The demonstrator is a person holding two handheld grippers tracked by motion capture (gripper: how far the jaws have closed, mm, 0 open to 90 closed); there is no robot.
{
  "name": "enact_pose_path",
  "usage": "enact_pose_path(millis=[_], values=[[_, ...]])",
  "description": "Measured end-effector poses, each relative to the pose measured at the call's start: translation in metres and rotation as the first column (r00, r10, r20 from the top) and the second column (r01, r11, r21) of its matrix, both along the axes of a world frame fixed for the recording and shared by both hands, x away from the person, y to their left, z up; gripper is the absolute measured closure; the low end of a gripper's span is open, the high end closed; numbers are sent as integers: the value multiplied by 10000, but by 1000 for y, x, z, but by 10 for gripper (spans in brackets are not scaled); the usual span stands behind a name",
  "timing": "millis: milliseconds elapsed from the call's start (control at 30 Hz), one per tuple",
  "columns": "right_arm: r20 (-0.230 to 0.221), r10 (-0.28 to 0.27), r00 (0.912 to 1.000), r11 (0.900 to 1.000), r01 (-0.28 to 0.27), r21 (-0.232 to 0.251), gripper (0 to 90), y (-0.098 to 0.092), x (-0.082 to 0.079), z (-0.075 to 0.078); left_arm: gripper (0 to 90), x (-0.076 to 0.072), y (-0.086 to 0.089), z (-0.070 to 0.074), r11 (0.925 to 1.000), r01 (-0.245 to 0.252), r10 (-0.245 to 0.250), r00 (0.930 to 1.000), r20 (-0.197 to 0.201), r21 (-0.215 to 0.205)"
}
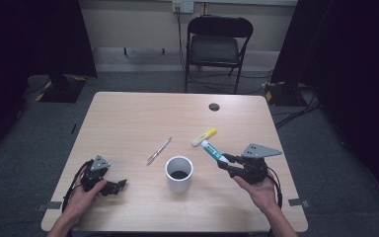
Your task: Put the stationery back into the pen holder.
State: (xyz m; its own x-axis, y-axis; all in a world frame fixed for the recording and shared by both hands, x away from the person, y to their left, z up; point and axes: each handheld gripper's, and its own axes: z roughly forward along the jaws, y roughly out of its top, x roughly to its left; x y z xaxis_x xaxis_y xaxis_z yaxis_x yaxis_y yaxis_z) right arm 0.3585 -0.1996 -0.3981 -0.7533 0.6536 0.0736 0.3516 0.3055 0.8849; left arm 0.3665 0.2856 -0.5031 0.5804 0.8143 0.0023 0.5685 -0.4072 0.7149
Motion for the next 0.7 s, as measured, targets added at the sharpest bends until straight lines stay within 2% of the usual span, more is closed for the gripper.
enact_pose_path(millis=[267,333,367,400,500,533,700], values=[[152,592,9981,9982,-594,111,655,15,-6,11,3,0,0,0,10000,-3,3,10000,-6,-1],[168,960,9952,9954,-961,50,655,25,-12,14,3,0,0,0,10000,-1,1,10000,0,-2],[168,960,9952,9954,-961,50,655,25,-12,14,3,0,0,0,10000,1,-1,10000,2,1],[173,1236,9922,9923,-1235,-88,655,33,-16,15,3,0,0,0,10000,-1,1,10000,-4,4],[105,1481,9889,9888,-1479,-190,655,40,-20,15,3,0,0,0,10000,-2,2,10000,2,-1],[62,1727,9850,9845,-1724,-339,655,47,-22,14,3,0,0,0,10000,3,-3,10000,0,1],[-219,1892,9817,9806,-1901,-482,655,55,-20,6,2,0,0,0,10000,13,-13,10000,-12,-4]])
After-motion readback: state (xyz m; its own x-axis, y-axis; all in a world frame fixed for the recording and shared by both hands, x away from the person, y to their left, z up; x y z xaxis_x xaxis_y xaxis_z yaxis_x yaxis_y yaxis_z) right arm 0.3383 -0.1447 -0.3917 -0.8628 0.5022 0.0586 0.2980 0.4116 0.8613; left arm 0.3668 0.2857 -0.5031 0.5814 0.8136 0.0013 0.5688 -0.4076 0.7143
